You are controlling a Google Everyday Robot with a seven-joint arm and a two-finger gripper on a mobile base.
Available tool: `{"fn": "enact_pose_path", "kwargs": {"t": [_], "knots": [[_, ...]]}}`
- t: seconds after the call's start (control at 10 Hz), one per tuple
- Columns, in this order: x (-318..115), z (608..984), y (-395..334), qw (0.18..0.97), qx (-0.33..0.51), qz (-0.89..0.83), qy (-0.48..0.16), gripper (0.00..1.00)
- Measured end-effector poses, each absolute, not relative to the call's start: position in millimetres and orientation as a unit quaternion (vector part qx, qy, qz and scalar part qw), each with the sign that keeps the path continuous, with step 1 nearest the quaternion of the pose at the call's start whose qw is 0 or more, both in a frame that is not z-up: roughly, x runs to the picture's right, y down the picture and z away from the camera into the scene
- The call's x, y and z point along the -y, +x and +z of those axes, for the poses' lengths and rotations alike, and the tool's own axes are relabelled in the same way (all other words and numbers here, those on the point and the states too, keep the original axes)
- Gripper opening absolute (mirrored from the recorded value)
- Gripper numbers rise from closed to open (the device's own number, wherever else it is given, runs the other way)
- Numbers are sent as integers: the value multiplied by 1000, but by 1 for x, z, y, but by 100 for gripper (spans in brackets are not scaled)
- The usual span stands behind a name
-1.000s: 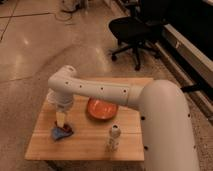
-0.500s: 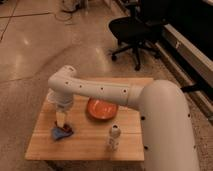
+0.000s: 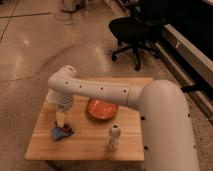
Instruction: Knock the bottle over
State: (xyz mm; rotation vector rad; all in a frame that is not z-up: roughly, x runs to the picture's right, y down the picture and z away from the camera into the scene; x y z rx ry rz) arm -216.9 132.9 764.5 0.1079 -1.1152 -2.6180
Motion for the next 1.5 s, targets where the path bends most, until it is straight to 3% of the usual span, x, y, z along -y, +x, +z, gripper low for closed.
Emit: {"fn": "enact_pose_path", "kwargs": {"t": [0.8, 1.5], "knots": [[-133, 764, -217, 146, 388, -909, 37, 75], [-124, 746, -140, 209, 360, -909, 27, 75]]}}
